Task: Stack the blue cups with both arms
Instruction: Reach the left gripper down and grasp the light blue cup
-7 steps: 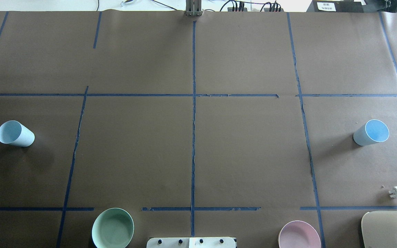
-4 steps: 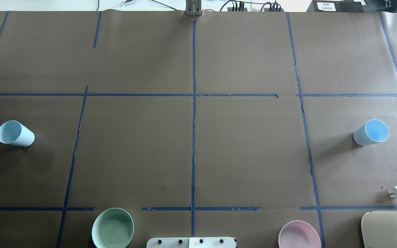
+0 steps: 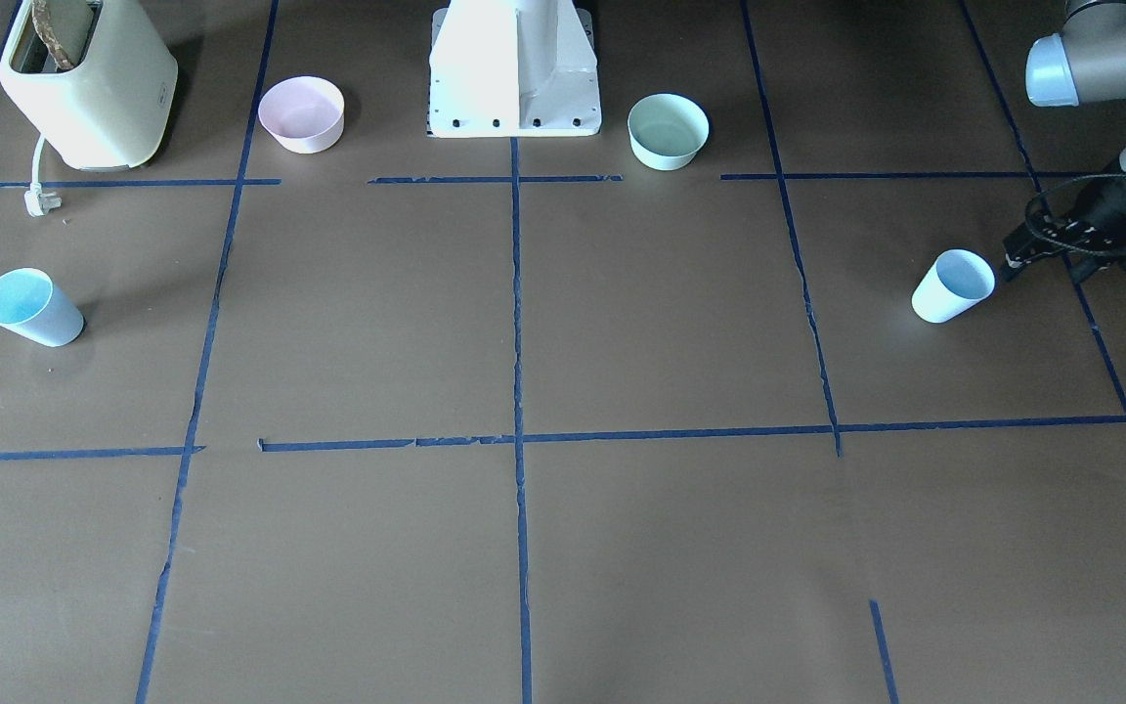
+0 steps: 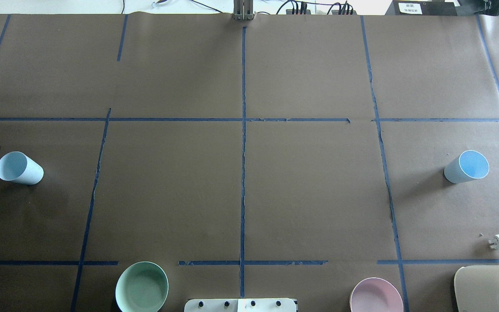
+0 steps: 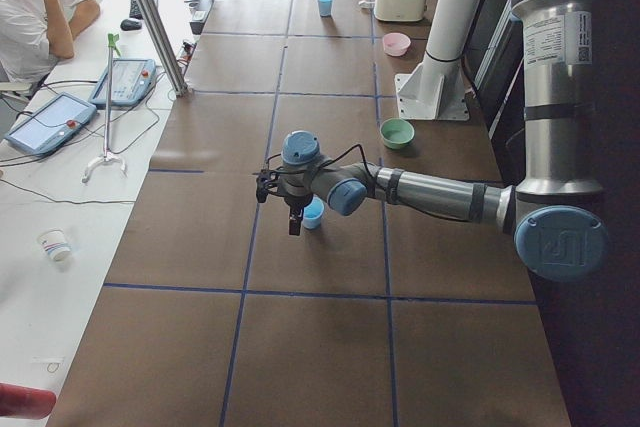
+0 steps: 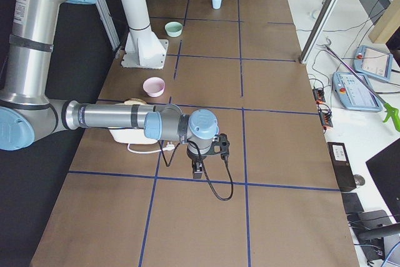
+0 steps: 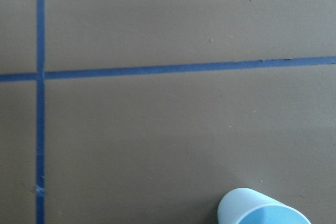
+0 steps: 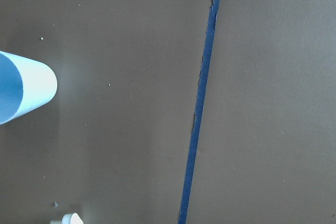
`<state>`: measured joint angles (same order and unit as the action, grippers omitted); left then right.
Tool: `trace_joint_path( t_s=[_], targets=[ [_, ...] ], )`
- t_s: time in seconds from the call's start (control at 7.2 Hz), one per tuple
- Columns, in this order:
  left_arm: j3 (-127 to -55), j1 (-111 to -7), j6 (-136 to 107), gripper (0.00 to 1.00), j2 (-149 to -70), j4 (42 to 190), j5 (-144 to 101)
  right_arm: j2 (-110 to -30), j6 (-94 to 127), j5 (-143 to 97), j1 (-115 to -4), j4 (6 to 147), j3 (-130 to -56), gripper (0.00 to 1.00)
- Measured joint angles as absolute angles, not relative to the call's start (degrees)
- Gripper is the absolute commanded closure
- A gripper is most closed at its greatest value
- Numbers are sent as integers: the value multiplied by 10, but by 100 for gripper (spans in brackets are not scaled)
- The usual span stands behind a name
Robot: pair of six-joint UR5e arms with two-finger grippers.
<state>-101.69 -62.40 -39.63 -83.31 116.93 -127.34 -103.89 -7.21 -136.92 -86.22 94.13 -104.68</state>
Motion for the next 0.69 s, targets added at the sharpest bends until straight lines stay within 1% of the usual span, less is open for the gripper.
trace_joint_path(
  t_s=[0.14,0.28,0.42,0.56,0.69],
  targets=[
    [-1014,-603,-415,0,-832,1176,-1264,-1039,-72,-1369,-862,941,-1047,0],
    [-1012,-586,-425,2,-832,1178,-1256,-1039,-72,-1369,-862,941,-1047,0],
    [-1006,-572,-428,49,-832,1178,-1251,-1039,-73,-1368,-862,941,-1046,0],
    [-999,-564,-437,92,-832,1179,-1249,-1039,-73,-1368,-862,941,-1046,0],
    [-993,-559,-455,95,-833,1179,-1248,-1039,-73,-1368,-862,941,-1046,0]
  ],
)
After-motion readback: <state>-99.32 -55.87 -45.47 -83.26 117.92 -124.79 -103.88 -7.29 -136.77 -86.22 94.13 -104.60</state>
